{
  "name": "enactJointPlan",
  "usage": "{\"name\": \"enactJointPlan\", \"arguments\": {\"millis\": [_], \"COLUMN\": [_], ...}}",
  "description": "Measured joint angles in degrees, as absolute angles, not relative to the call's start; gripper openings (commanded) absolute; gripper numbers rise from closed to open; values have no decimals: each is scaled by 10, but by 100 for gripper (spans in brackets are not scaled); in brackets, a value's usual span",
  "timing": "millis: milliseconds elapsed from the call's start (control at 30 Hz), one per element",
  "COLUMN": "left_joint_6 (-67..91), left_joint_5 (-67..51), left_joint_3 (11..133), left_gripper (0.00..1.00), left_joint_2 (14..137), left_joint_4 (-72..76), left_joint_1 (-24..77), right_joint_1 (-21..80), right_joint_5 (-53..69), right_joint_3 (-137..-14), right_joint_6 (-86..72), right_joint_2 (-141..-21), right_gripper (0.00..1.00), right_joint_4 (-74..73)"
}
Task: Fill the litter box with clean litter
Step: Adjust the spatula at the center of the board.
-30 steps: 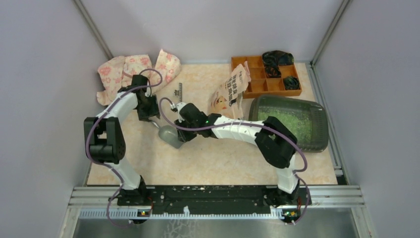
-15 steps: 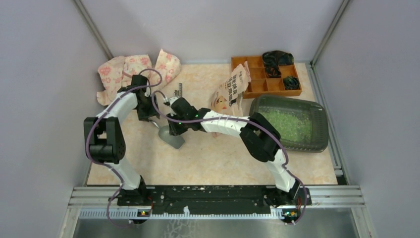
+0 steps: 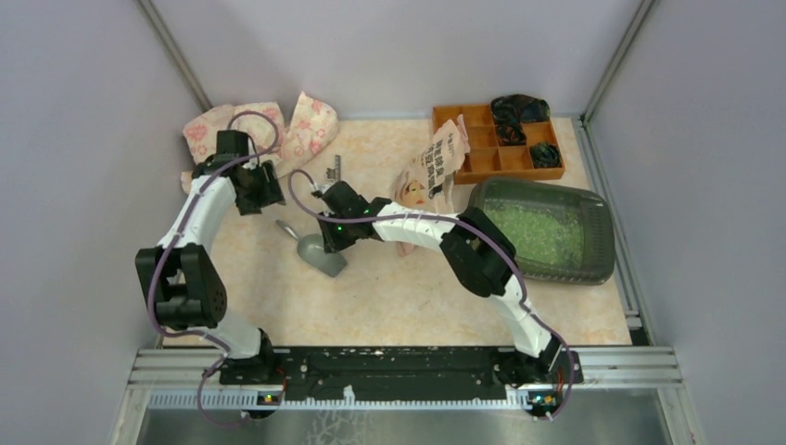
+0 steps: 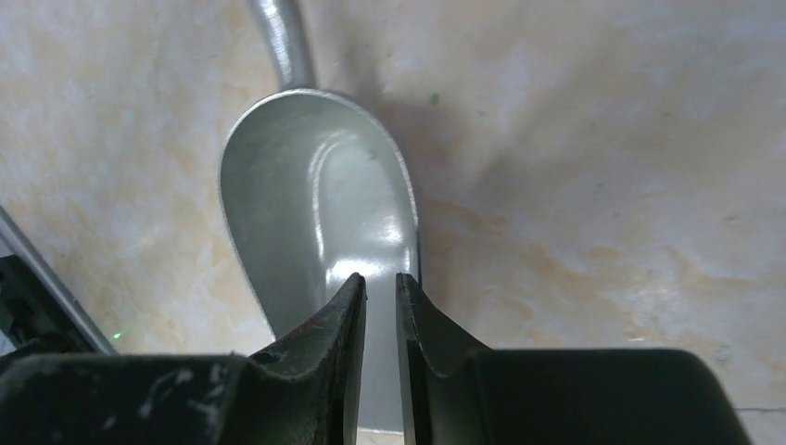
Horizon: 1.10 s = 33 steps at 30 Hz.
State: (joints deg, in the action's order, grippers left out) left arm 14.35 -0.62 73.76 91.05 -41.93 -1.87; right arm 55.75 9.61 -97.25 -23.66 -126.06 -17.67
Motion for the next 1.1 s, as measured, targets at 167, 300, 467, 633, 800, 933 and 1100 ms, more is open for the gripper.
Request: {"name": "enactJointPlan", "arguments": {"millis": [167, 300, 467, 633, 800, 933, 1100], "left_joint_6": [144, 146, 149, 150, 150, 150, 156], "left_joint_5": [-15, -25, -37, -46, -54, -62, -84], "left_joint_3": [738, 738, 738, 735, 733, 732, 721], "left_gripper": [70, 70, 70, 70, 70, 70, 71], "left_joint_2": [898, 894, 888, 885, 884, 884, 884], "left_joint_4": [-419, -413, -408, -402, -400, -395, -380], "left_joint_1": [-42, -50, -52, -53, -53, -53, -53], "right_joint_1": [521, 491, 466, 465, 471, 485, 505], "right_joint_5": [100, 97, 87, 81, 79, 80, 112], "right_joint_3": [-1018, -1092, -1241, -1279, -1087, -877, -766], "right_joint_6": [-224, -206, -169, -136, -109, -67, -28], "right_joint_2": [-1286, -1320, -1395, -1411, -1304, -1157, -1071], "right_gripper": [19, 19, 19, 26, 40, 45, 42], "right_joint_4": [-217, -255, -305, -322, -284, -239, -156]}}
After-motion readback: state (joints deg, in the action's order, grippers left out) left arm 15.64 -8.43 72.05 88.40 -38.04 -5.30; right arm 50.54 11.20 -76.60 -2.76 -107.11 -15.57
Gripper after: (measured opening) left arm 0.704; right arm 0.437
